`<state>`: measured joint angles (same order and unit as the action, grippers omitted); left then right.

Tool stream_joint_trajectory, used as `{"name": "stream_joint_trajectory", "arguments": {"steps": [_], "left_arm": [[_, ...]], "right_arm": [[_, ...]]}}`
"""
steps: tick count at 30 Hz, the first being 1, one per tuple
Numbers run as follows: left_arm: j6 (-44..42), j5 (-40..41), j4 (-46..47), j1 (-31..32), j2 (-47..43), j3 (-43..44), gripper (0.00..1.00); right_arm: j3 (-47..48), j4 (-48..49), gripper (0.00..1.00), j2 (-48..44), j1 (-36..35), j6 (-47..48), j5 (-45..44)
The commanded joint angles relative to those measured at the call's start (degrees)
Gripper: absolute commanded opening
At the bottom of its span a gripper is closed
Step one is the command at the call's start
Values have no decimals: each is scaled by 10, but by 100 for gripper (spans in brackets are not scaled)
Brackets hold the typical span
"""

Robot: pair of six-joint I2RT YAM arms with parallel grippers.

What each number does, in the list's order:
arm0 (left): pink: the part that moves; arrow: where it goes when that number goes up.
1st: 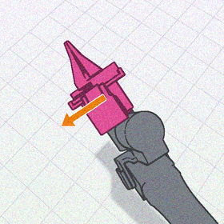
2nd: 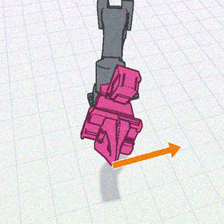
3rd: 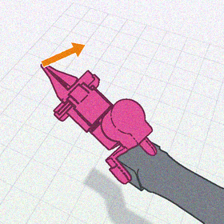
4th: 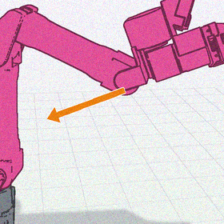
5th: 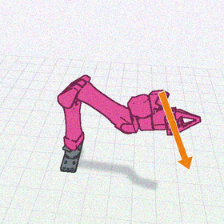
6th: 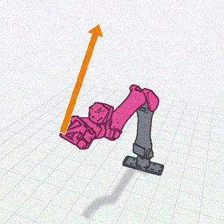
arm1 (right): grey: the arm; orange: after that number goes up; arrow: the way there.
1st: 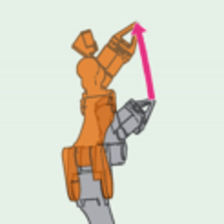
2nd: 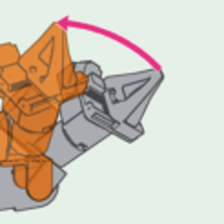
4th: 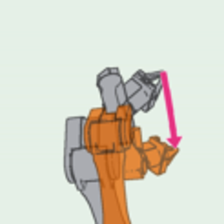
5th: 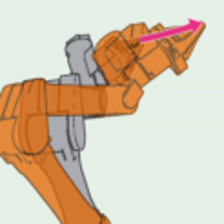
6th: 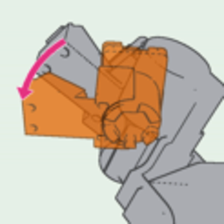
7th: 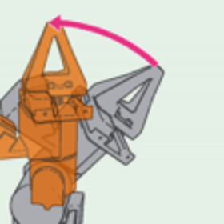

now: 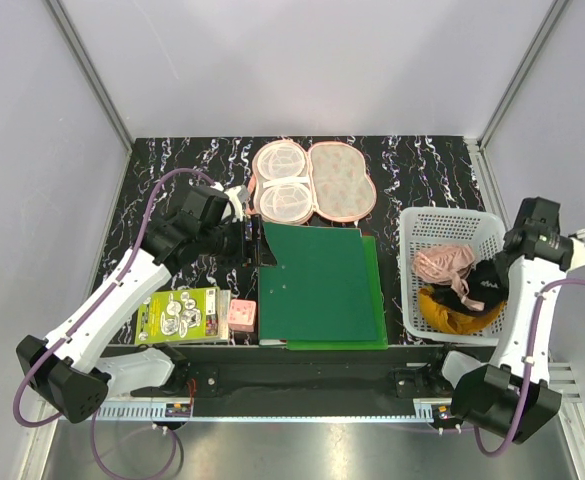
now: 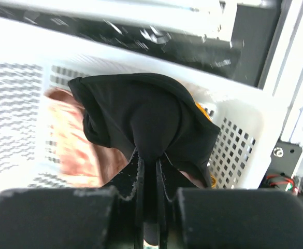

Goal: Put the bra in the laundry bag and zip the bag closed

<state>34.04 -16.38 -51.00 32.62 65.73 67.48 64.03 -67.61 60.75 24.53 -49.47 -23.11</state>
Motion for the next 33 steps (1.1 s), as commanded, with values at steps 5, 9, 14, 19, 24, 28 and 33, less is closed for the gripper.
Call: {"name": "stream_joint_trajectory", "arguments": {"steps": [5, 9, 14, 19, 24, 28, 33], "left_arm": [[5, -8, 5, 2, 16, 34, 75], [15, -7, 6, 2, 26, 40, 75], [26, 2, 9, 2, 32, 42, 75], [44, 3, 23, 2, 38, 32, 75], [66, 14, 50, 1, 41, 30, 75], [74, 35, 67, 0, 48, 43, 75], [88, 40, 100, -39, 46, 42, 82]], "right_arm": [[165, -42, 0, -4, -5, 23, 0], [264, -47, 0, 12, -18, 44, 23], [315, -52, 0, 16, -35, 63, 31], [366, -52, 0, 34, -62, 108, 13], [433, -6, 0, 75, -100, 165, 109], [503, 47, 0, 124, -142, 200, 229], [546, 150, 0, 216, -191, 185, 409]]}}
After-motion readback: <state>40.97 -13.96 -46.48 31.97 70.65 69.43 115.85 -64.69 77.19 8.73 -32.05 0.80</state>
